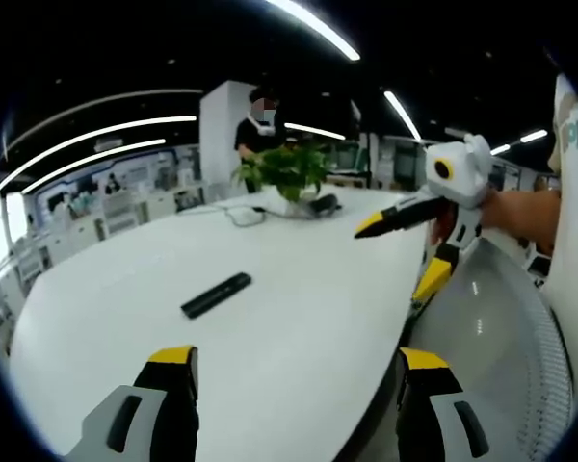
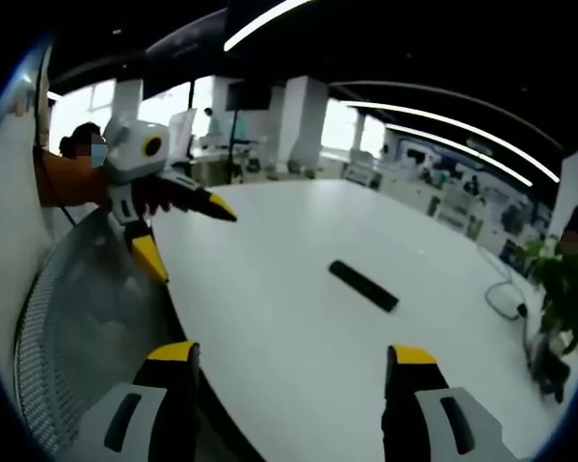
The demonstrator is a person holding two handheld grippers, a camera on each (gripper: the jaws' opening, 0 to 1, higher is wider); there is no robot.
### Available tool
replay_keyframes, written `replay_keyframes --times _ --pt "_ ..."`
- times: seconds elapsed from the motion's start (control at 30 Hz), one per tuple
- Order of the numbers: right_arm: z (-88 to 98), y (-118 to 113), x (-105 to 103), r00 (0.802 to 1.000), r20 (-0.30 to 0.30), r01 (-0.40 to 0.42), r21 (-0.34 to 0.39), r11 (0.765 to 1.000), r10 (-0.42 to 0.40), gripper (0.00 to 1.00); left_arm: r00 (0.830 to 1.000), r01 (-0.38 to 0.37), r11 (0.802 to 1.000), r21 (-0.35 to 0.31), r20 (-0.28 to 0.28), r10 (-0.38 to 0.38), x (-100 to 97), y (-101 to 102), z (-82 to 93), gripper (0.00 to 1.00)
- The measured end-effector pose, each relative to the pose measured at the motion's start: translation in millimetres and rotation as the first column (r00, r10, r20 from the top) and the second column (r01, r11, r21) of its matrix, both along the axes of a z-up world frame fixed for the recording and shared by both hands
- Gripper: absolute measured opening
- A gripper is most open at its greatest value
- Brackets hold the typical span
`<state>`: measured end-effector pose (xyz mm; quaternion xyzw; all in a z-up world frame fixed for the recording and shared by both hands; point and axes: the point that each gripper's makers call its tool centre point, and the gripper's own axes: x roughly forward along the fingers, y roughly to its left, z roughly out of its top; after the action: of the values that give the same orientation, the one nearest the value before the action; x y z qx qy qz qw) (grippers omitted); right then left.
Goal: Press the specified remote control buttons in sequence, fully releasing each button before pressing the next.
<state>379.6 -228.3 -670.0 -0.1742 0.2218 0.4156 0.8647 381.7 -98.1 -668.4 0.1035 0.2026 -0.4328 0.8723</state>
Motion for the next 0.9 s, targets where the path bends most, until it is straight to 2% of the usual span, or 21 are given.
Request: replay_keyframes --times 0.13,0.33,0.43,0.63,0.9 --pt "5.3 0.3 2.9 1.0 0.014 0.012 0.035 0.999 -0.013 0.74 1.0 -0.006 1.0 -0.005 0.007 0.006 1.6 1.1 1.6 0.87" --pt "4.8 -0.5 2.7 1.0 0.0 0.015 0.058 0.998 -0.015 0.71 1.0 -0.003 1.0 -0.021 0.007 0.003 0.8 -1.4 3.3 0.87" --pt "3.5 1.0 1.1 1.0 0.017 0.003 0.041 0.999 -0.004 0.74 1.0 -0.003 1.0 -0.014 0.011 0.003 1.5 -0.4 1.8 0.87" --pt "-3.3 0.2 -1.2 1.0 -0.002 -0.004 0.0 1.0 0.004 0.76 1.0 -0.006 1.0 -0.016 -0.002 0.006 1.7 0.4 -0.1 0.87" --pt "-3.7 -0.1 -1.7 1.0 -0.009 0.001 -0.002 1.0 -0.001 0.76 1.0 -0.006 1.0 -0.02 -0.003 0.006 1.3 -0.4 0.5 0.87"
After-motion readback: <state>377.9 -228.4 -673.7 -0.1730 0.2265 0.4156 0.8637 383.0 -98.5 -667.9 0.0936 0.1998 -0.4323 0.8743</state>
